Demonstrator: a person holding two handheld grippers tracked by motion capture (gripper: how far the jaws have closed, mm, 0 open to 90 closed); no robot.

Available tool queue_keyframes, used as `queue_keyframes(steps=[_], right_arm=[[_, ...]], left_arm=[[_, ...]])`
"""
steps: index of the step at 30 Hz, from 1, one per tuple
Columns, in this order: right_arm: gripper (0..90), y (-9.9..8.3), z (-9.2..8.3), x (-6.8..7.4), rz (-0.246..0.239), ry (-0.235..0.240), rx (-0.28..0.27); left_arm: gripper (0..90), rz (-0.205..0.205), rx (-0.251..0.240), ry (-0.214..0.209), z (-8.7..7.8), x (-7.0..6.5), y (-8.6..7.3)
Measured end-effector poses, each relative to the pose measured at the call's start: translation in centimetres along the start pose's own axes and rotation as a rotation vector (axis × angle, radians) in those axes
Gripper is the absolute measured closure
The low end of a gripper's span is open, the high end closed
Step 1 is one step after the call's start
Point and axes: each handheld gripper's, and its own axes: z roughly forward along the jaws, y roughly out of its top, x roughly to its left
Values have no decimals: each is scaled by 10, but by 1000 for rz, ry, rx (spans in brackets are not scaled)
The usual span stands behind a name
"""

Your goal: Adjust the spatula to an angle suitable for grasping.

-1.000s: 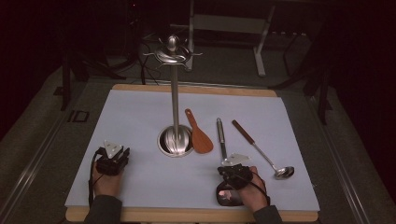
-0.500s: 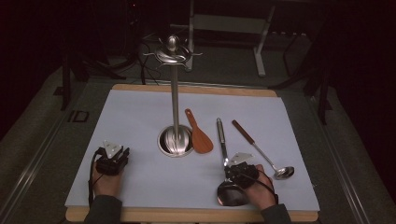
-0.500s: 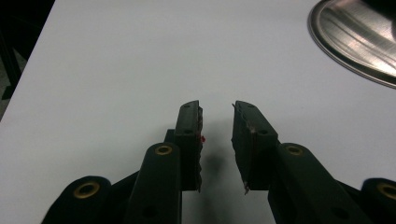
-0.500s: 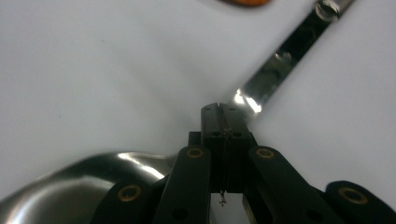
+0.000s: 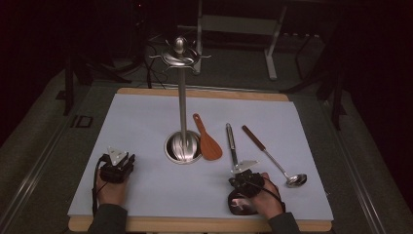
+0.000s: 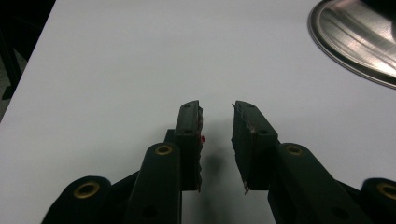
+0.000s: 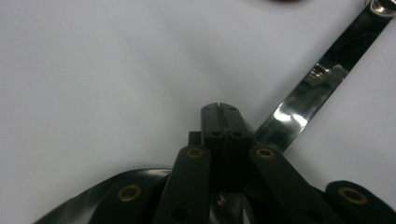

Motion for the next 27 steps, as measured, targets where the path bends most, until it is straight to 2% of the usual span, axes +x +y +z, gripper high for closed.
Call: queue_keyframes(steps=[11, 18, 19, 20, 23, 27], right_arm=[[900, -21, -18, -21, 34, -29, 39], [884, -25, -29, -31, 64, -80, 37], [749, -21, -33, -36, 96, -86, -8], [710, -18, -33, -39, 109, -92, -26], [640, -10, -31, -49, 172, -97, -47], [599, 4, -28, -59, 217, -105, -48]], left_arm=[[727, 4, 2, 5, 0, -1, 0], [726, 4, 3, 6, 0, -1, 0], [726, 4, 3, 7, 0, -1, 0], [725, 6, 4, 8, 0, -1, 0], [722, 7, 5, 7, 0, -1, 0], [719, 5, 6, 7, 1, -1, 0]])
